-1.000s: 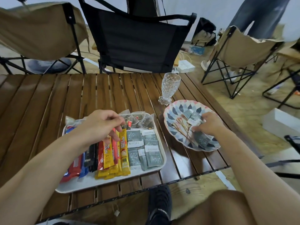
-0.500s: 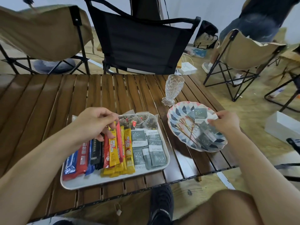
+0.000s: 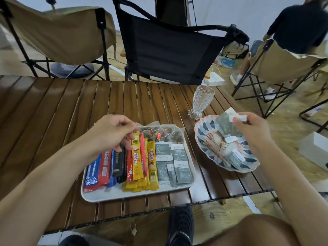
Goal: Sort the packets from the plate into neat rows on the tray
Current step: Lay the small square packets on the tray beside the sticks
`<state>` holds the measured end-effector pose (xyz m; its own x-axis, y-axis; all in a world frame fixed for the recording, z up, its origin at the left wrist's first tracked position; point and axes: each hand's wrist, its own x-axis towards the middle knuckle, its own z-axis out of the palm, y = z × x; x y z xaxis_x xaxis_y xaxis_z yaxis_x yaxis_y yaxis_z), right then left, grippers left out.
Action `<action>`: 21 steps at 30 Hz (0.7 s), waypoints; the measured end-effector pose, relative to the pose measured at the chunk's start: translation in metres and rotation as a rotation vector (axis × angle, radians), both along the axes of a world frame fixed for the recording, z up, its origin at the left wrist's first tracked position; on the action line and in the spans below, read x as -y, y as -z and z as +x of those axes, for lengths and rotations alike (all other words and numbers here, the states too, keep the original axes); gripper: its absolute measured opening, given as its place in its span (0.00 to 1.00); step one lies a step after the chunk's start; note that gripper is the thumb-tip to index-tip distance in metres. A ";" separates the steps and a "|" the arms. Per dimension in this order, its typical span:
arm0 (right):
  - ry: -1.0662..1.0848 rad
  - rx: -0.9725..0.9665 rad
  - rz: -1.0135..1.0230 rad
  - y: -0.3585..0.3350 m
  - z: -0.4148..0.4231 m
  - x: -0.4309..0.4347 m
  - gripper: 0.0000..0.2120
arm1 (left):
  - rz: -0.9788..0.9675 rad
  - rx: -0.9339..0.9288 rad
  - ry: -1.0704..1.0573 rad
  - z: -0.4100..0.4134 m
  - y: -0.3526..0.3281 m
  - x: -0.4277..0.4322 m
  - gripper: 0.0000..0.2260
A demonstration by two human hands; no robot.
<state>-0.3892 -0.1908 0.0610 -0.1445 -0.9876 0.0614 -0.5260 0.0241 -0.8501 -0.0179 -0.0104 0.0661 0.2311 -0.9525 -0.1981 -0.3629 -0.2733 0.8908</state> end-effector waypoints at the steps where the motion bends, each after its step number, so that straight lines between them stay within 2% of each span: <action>1: -0.095 0.099 0.077 0.000 0.011 -0.004 0.10 | 0.001 0.002 -0.003 0.000 0.000 0.000 0.08; 4: -0.356 0.250 0.214 0.002 0.051 -0.023 0.10 | -0.002 0.002 0.009 -0.003 -0.001 0.000 0.08; 8: -0.556 0.381 0.318 0.007 0.105 -0.047 0.11 | 0.007 0.024 0.059 -0.010 -0.004 -0.002 0.10; 12: -0.598 0.516 0.400 0.007 0.137 -0.064 0.13 | 0.006 0.038 0.117 -0.010 -0.004 -0.003 0.12; 17: -0.576 0.528 0.481 0.012 0.151 -0.074 0.13 | -0.012 0.045 0.145 -0.011 -0.002 -0.003 0.06; 21: -0.584 0.541 0.525 0.011 0.145 -0.070 0.12 | -0.022 0.074 0.132 -0.012 0.000 -0.001 0.05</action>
<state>-0.2441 -0.1203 0.0496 0.5013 -0.7950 -0.3415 -0.1148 0.3301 -0.9369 -0.0303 -0.0094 0.0660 0.1164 -0.9795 -0.1641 -0.4595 -0.1996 0.8655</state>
